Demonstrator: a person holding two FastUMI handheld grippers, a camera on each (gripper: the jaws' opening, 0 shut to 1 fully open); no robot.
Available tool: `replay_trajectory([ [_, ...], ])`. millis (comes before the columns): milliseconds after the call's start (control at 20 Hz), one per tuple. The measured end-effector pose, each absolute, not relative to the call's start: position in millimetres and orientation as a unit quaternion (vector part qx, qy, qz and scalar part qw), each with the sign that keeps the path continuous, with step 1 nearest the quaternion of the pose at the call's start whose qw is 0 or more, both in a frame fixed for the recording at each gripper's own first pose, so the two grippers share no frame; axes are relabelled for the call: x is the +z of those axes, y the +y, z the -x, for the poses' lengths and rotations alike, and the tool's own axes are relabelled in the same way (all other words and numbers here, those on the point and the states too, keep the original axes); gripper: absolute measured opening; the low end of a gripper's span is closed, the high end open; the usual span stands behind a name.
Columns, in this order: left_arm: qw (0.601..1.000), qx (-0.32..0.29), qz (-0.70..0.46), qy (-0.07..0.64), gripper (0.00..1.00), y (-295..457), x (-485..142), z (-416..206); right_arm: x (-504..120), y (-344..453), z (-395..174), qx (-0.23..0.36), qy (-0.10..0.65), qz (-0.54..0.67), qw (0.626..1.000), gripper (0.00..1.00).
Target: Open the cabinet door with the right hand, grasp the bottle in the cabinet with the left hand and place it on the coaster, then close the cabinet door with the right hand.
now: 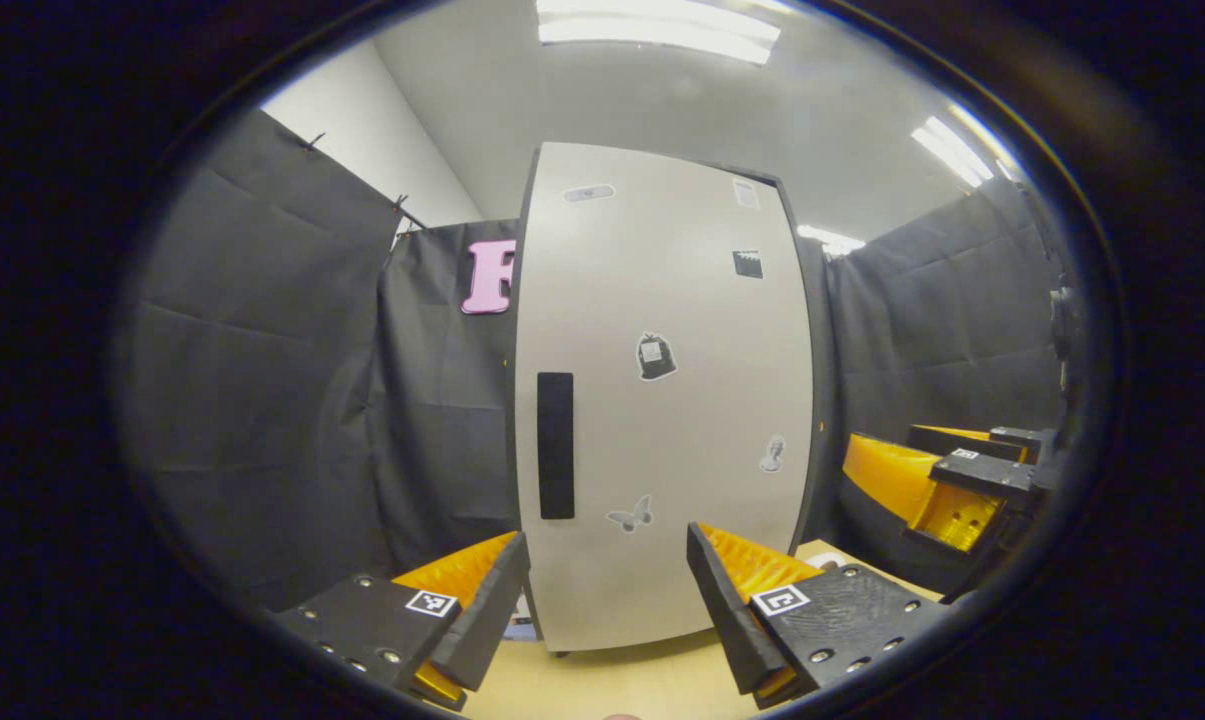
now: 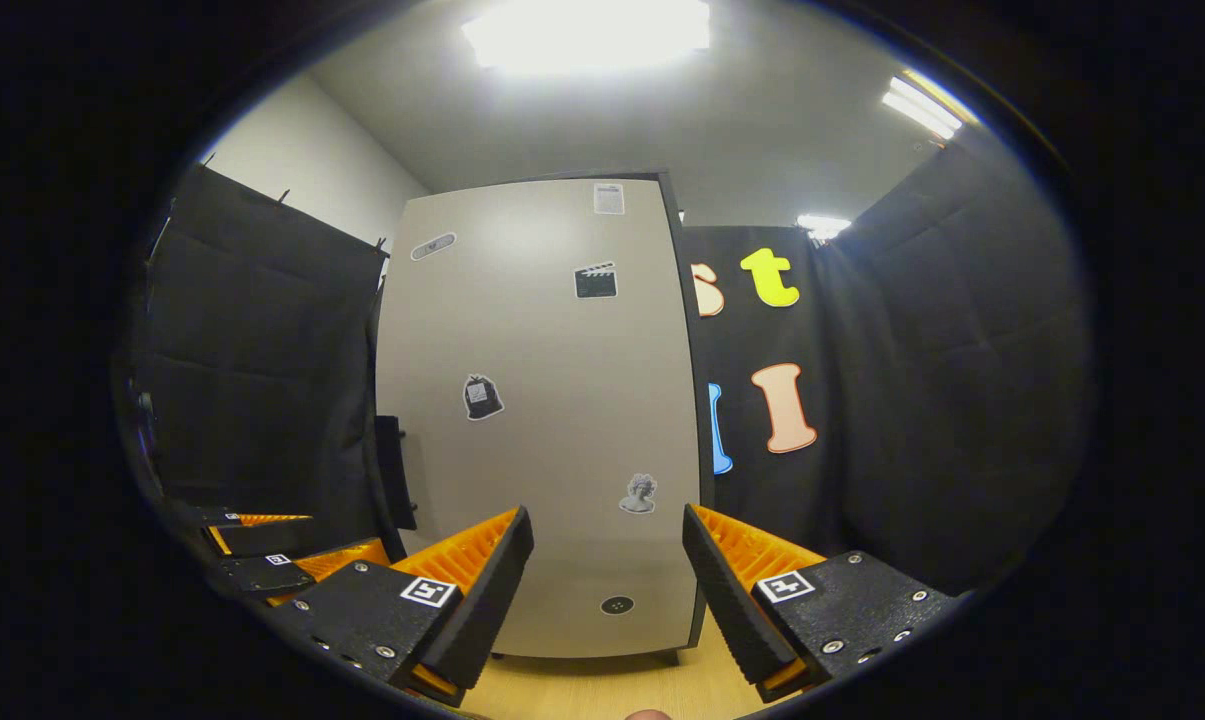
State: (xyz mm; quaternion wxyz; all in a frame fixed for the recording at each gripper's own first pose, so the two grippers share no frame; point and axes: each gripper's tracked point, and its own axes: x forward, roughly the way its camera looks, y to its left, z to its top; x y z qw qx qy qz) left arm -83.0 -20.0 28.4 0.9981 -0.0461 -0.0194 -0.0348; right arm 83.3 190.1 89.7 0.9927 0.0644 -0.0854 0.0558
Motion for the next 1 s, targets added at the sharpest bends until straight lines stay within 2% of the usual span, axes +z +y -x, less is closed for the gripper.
replay_trajectory([
  [300,0.999,-0.002,0.046,-0.008,0.9,-2,17,85,67,219,-87,0.087,-0.053,-0.035,0.994,0.93],
  [350,0.999,0.0,0.048,-0.004,0.9,-1,14,86,61,225,-85,0.093,-0.046,-0.024,0.994,0.9],
  [400,0.999,0.004,0.044,-0.002,0.9,0,13,87,58,232,-83,0.103,-0.043,-0.02,0.994,0.93],
  [550,0.999,0.019,0.025,-0.007,0.91,8,19,91,58,248,-72,0.13,-0.043,-0.04,0.99,0.93],
  [700,0.999,0.02,0.023,-0.01,0.9,8,19,91,58,256,-70,0.134,-0.041,-0.038,0.989,0.93],
  [750,0.999,0.019,0.025,-0.009,0.9,9,20,92,57,259,-71,0.136,-0.037,-0.036,0.989,0.9],
  [800,0.999,0.017,0.026,-0.009,0.92,8,21,93,55,260,-69,0.136,-0.034,-0.037,0.989,0.93],
  [850,0.999,0.022,0.023,-0.009,0.9,11,22,95,53,262,-68,0.137,-0.032,-0.038,0.989,0.9],
  [900,0.999,0.022,0.022,-0.011,0.9,11,24,95,52,264,-67,0.136,-0.029,-0.036,0.99,0.93],
  [1000,0.999,0.021,0.022,-0.013,0.92,12,25,97,50,267,-66,0.136,-0.027,-0.037,0.99,0.93],
])
